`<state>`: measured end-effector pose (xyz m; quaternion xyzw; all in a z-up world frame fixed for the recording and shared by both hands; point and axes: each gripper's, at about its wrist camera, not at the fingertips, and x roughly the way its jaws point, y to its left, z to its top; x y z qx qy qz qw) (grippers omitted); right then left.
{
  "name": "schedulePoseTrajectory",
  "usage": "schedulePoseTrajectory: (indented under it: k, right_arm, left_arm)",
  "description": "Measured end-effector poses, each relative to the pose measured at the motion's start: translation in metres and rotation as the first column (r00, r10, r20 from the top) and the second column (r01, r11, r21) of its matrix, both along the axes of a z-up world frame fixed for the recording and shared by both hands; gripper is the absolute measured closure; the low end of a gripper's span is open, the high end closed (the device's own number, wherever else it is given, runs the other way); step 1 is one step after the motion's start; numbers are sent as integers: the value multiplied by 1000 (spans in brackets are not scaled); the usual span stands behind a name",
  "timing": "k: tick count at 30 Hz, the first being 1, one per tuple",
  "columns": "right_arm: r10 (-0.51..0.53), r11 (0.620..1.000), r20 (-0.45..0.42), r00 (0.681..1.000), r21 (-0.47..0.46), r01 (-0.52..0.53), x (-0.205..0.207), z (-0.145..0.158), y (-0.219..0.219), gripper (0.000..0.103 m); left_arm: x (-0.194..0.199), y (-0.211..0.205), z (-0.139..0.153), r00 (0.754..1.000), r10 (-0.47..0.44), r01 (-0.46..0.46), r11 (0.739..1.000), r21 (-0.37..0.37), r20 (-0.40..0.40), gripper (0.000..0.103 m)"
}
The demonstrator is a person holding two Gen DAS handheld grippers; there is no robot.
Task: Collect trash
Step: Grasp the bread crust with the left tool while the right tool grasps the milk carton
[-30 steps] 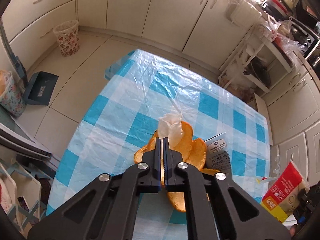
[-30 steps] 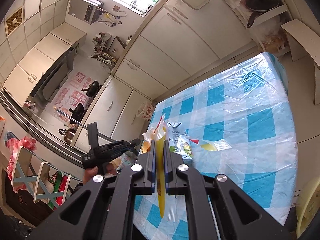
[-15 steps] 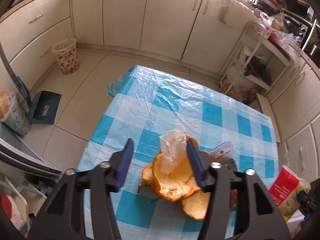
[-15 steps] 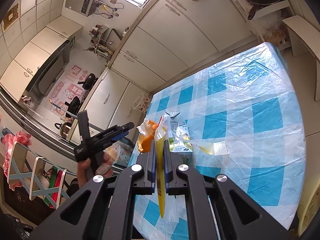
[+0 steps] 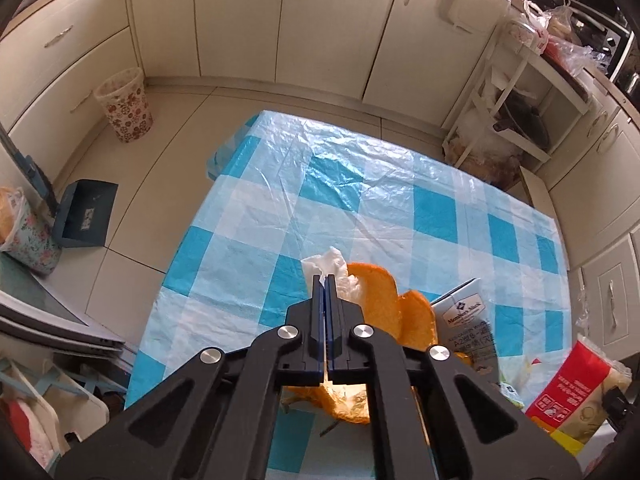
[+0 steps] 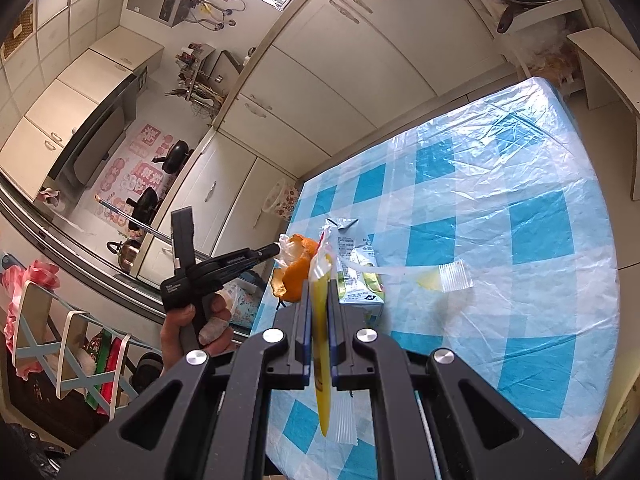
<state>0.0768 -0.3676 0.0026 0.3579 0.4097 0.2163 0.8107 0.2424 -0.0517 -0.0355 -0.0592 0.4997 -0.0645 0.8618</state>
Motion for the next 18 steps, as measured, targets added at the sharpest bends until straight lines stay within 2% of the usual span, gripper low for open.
schedulePoseTrajectory:
  k: [4, 10, 18]
  right_arm:
    - [0, 1000, 1, 1000, -2, 0, 0, 0, -1, 96]
    - [-3, 1000, -19, 1000, -31, 3, 0, -2, 0, 96]
    - [5, 999, -21, 1000, -35, -6, 1, -4, 1, 95]
  left_arm:
    - [-16, 4, 27, 997, -19, 22, 999, -45, 79, 102]
    - [-31, 15, 52, 992, -31, 51, 985, -163, 124, 102]
    - [-49, 16, 70, 985, -60, 93, 974, -205, 161, 102]
